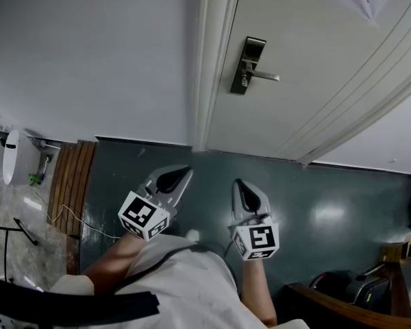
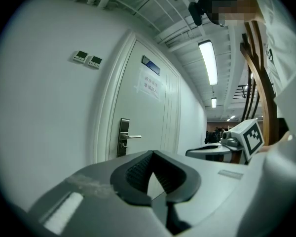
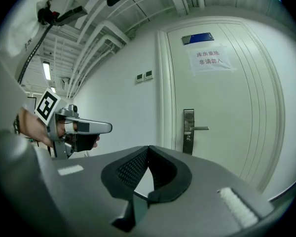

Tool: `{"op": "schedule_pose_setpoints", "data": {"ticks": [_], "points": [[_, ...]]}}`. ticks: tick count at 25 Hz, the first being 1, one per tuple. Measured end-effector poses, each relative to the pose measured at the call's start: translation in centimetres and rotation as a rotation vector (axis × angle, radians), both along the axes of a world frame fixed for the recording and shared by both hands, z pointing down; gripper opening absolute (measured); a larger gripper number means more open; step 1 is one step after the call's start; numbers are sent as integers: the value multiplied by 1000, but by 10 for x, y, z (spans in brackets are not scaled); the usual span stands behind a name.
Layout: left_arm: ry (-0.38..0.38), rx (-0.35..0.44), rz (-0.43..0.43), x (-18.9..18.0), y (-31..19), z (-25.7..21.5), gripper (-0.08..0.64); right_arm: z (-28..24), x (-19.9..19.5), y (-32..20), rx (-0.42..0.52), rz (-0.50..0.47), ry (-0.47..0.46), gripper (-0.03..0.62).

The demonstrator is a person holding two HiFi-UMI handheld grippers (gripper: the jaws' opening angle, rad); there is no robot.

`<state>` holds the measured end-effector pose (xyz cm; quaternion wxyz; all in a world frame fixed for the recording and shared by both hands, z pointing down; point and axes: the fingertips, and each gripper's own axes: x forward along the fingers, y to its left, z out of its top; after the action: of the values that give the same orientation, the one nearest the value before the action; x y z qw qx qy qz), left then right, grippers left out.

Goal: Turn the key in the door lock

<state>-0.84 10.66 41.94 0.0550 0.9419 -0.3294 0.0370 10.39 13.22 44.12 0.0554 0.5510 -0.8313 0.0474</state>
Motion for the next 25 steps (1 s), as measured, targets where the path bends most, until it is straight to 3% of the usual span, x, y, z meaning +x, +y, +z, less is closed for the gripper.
{"op": "schedule_pose_setpoints", "data": {"ticks": [12, 25], "points": [[-3, 5, 17, 7, -18, 0, 6, 2, 5, -20, -1, 16, 0, 8], [15, -8, 48, -2, -102, -3, 6, -3, -6, -100, -19, 42, 24, 8]]}}
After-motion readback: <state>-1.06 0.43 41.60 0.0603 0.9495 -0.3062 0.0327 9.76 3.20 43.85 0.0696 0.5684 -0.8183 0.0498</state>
